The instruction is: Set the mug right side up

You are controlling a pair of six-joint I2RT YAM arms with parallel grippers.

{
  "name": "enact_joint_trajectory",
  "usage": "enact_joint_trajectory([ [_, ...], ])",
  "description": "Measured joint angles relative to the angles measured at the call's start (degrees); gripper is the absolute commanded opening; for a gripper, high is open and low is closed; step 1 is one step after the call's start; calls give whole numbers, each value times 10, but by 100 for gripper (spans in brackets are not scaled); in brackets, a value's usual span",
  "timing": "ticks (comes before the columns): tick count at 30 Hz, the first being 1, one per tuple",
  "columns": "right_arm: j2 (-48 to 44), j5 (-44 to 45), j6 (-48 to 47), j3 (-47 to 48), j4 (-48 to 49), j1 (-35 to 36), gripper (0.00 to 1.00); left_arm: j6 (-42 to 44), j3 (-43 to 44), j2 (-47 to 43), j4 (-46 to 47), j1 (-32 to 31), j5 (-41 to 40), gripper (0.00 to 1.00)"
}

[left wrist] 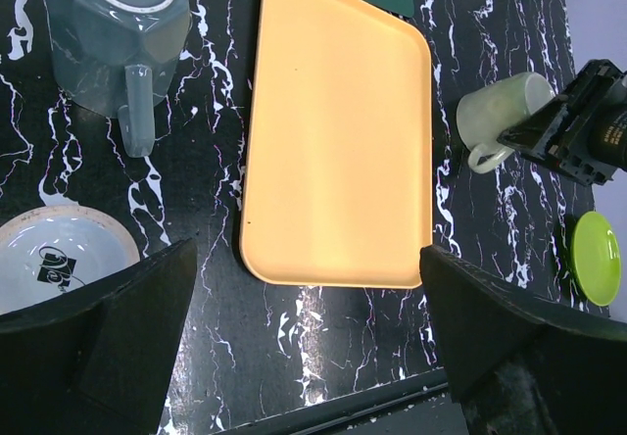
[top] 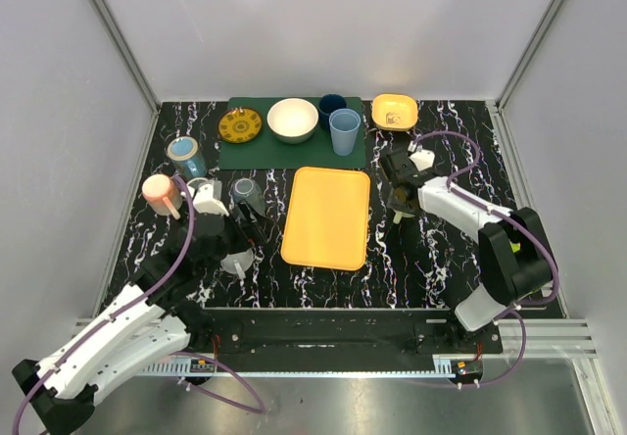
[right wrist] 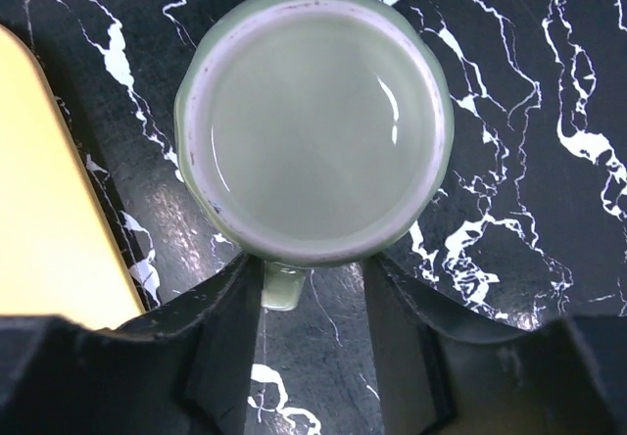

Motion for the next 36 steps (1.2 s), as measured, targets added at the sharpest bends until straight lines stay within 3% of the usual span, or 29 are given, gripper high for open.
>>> enact_joint_trajectory([
  [3,-16,-1,-17,-12,-6,0,48,0,0,6,0,0,1,99],
  [6,-28,-2,-32,-14,-15,0,58,0,0,17,1,0,2,99],
  [8,-32,-2,-39,-14,-17,0,59,0,0,24,1,0,5,98],
  [21,16,-9,-59,-9,-18,0,48,0,-9,38,5,0,14,98],
  [25,30,-10,-59,1,-17,0,38,0,-9,38,5,0,14,98],
  [33,31,-11,-64,13,-12,-1,0,0,-9,38,5,0,14,98],
  [36,31,-14,-64,13,-11,-2,0,0,-9,38,5,0,14,98],
])
